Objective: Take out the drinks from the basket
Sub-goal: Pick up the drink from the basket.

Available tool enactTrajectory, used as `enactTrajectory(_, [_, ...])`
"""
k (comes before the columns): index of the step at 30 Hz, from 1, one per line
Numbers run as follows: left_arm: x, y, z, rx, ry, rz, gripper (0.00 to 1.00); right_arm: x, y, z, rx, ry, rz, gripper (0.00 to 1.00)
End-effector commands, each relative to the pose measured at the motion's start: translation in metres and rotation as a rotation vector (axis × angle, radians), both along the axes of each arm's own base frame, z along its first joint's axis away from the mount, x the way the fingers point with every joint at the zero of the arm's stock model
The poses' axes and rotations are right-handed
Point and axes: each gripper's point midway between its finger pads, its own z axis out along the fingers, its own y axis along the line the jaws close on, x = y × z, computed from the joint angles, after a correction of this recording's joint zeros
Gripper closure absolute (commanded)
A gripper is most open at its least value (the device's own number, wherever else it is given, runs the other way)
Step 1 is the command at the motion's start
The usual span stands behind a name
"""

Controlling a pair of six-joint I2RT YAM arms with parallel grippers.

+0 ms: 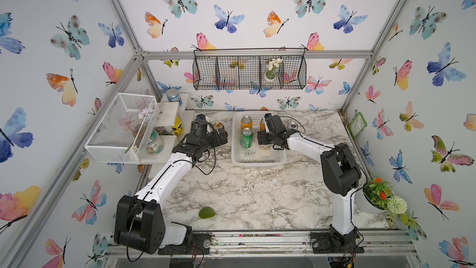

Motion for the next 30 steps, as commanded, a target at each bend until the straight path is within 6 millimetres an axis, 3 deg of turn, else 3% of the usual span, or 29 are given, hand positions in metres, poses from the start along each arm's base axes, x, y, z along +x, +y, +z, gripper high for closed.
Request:
enactTrajectory(1, [-0.001,-0.001,-0.006,0.007,0.016,-0.017,0.01,0.000,-0.003,-0.006,-0.024,0.015,-0.004,0.30])
enactTrajectory(9, [0.000,-0.002,-0.008,0.006,0.021,-0.022,0.01,-0.001,0.002,0.026,0.030,-0.021,0.010,0.42])
enactTrajectory(20, [-0.001,-0.002,-0.004,0.003,0.012,-0.023,0.01,-0.015,0.002,0.108,0.126,-0.112,0.040,0.47])
enactTrajectory(25, [-0.002,-0.003,-0.004,-0.001,0.014,-0.029,0.01,-0.030,-0.011,0.148,0.153,-0.171,0.034,0.47])
enactTrajectory(30, [-0.002,-0.004,0.000,-0.004,0.008,-0.033,0.01,-0.048,-0.036,0.165,0.136,-0.209,-0.015,0.47])
